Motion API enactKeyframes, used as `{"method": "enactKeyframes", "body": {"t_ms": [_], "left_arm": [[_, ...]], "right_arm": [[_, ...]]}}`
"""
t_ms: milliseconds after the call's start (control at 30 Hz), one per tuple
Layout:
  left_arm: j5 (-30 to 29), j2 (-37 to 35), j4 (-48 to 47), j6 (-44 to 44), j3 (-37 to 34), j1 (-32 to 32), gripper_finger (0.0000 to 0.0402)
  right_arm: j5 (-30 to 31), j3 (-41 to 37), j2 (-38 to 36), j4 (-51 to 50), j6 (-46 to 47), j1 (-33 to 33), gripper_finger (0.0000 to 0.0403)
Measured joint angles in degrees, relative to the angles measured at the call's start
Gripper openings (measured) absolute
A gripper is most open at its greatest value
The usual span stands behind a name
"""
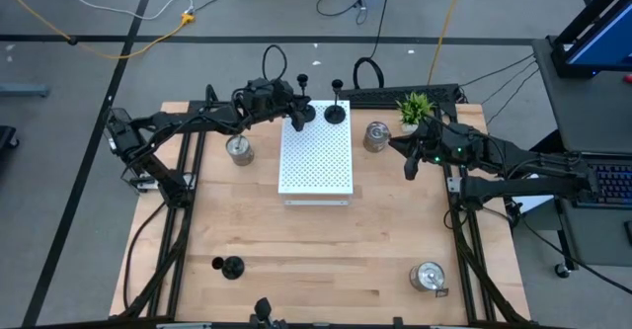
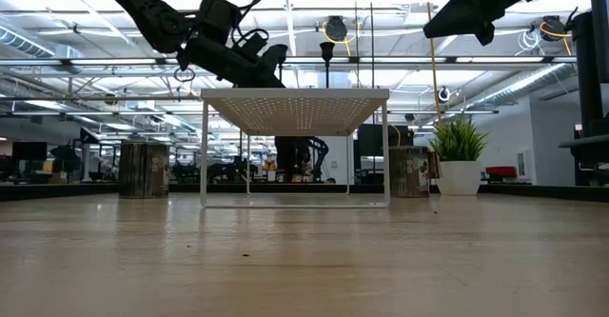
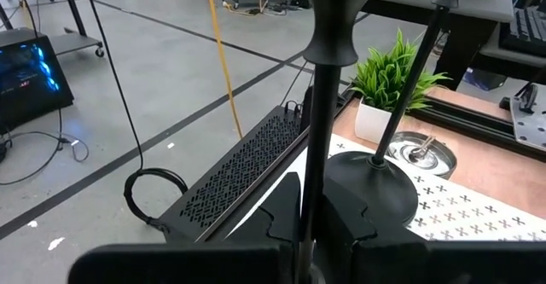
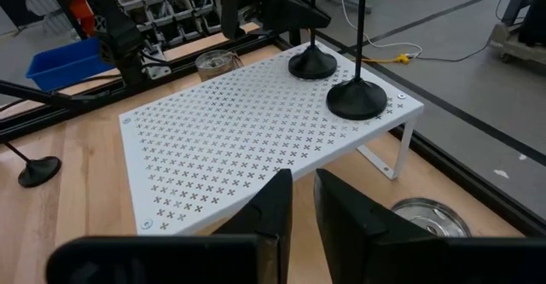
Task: Pick & Place candle stick holders
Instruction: Put the right black candle holder on the shelf
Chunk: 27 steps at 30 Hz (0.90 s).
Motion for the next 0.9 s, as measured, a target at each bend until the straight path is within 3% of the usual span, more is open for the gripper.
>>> {"method": "enactKeyframes", "body": {"t_ms": [200, 900], "left_arm": [[-0.02, 0.11, -1.46, -0.31, -0.11, 0.02, 0.0032], [-1.36, -1.38, -4.26, -0.68, -0.11, -0.48, 0.0139]], "right_arm": [[0.0, 0.0, 0.0, 0.0, 0.0, 0.02, 0.0043], [0.0, 0.0, 0.02, 0.02, 0.0, 0.02, 0.0043]]}}
